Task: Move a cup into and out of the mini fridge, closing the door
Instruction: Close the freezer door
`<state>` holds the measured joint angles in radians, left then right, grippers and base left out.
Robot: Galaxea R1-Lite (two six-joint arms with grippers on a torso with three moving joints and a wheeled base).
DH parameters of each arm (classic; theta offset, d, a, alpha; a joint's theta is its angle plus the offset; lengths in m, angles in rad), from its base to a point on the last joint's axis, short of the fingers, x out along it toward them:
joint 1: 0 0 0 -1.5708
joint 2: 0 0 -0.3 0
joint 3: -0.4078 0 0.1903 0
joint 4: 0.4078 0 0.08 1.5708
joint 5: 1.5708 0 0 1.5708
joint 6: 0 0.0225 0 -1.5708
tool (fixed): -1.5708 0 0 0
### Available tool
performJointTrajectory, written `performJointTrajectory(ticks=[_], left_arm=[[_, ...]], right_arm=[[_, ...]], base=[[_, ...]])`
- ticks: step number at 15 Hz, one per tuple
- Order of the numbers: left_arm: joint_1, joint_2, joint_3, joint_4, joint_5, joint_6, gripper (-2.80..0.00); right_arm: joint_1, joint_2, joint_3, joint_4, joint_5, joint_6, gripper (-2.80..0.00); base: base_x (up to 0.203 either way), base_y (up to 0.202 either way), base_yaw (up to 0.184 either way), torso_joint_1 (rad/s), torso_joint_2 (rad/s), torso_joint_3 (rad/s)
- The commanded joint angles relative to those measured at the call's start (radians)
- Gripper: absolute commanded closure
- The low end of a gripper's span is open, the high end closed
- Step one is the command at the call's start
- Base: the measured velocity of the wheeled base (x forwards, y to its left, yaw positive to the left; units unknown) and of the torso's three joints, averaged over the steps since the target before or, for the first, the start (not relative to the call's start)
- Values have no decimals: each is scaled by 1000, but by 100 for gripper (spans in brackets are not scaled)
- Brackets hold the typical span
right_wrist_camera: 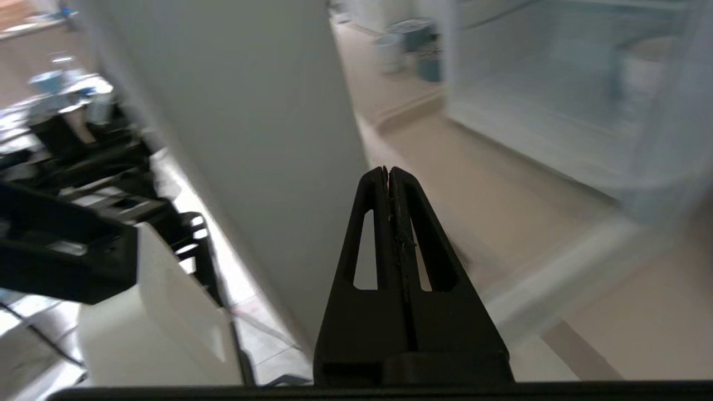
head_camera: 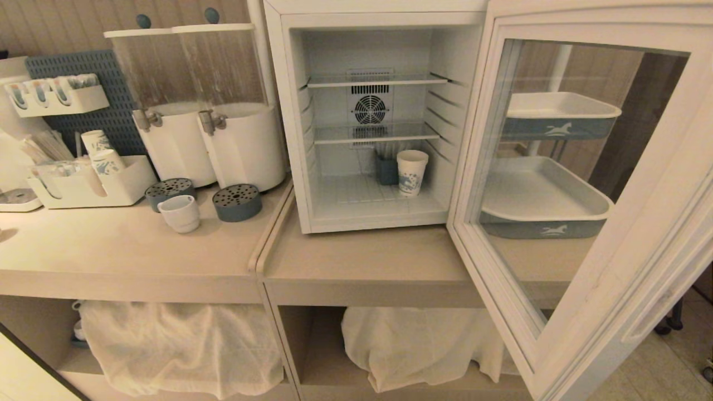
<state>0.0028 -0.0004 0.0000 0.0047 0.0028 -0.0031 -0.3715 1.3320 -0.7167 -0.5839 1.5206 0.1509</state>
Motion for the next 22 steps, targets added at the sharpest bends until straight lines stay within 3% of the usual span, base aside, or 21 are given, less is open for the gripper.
performJointTrajectory(ticks=[1, 2, 5, 7, 12, 15, 22], left_arm=[[-1, 0, 2, 0, 0, -1, 0], [0, 0, 1, 0, 0, -2, 0], [0, 0, 1, 0, 0, -2, 0], [0, 0, 1, 0, -1, -2, 0], [0, 0, 2, 0, 0, -3, 0], [0, 0, 2, 0, 0, -4, 0], [0, 0, 2, 0, 0, -5, 0]], right_arm=[[65, 73, -36, -4, -3, 0, 0], [111, 81, -43, -4, -38, 0, 0], [294, 104, -48, -4, -271, 0, 0], [437, 126, -59, -3, -481, 0, 0], [705, 261, -168, 9, -949, 0, 0], [780, 388, -310, 29, -1201, 1, 0], [802, 682, -722, 201, -1568, -1, 0]], base=[[0, 0, 0, 0, 0, 0], [0, 0, 0, 0, 0, 0], [0, 0, 0, 0, 0, 0], [0, 0, 0, 0, 0, 0], [0, 0, 0, 0, 0, 0], [0, 0, 0, 0, 0, 0], [0, 0, 0, 0, 0, 0]])
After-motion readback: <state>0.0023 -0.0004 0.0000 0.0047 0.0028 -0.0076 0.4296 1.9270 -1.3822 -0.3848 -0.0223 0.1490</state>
